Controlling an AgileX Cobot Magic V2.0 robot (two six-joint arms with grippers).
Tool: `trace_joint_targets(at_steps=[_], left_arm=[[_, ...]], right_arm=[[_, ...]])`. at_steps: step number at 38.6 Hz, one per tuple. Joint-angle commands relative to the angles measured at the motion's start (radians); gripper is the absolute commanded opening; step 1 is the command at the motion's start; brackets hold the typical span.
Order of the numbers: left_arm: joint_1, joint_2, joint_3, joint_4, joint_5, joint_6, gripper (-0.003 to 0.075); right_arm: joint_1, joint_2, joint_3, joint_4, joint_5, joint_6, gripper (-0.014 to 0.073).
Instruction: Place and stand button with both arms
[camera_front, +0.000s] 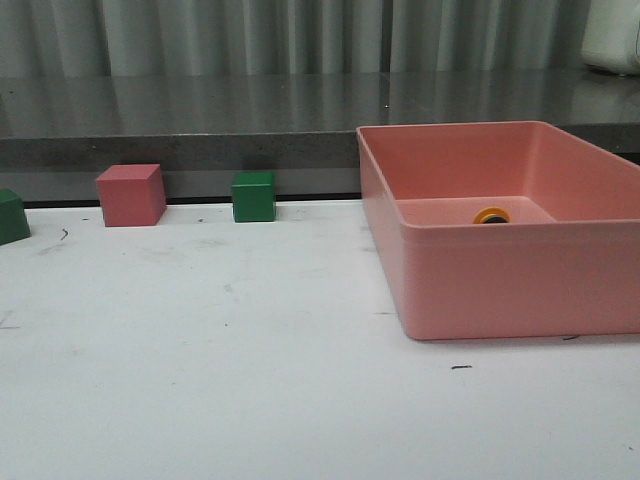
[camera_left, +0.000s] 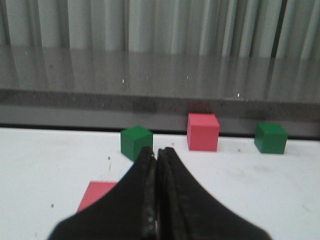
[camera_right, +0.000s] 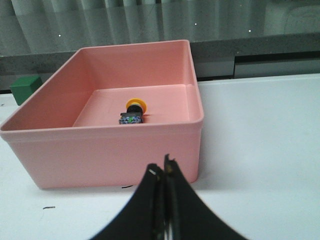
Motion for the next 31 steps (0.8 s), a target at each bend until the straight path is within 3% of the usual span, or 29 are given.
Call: trace_joint_targets(at_steps=[1,8,19,25,31], left_arm=[[0.001,-0.024,0.001,0.0,-0.207,-0.009,-0.002],[0.001,0.004,-0.092,0.0,-0.203,-0.009,-0.002],[0.001,0.26,-0.357,0.0,0.053,-0.009,-0.002],[0.001,0.411,-0.434,0.0,0.061,-0.009,-0.002],[0.001,0.456,-0.441,0.0,0.039,-0.009,-0.002]], right_arm=[[-0.007,-0.017,-0.034,0.0,-0.103,-0.009,-0.007],[-0.007,-0.003,-0.153,0.0,-0.068,-0.009,-0.007],[-0.007,0.329,-0.461,0.007,0.124,-0.008,-0.007],[-0.007,0.53,-0.567,0.007,0.123,-0.008,-0.007],[-0.007,0.591,-0.581,0.007,0.115,-0.008,-0.0069]])
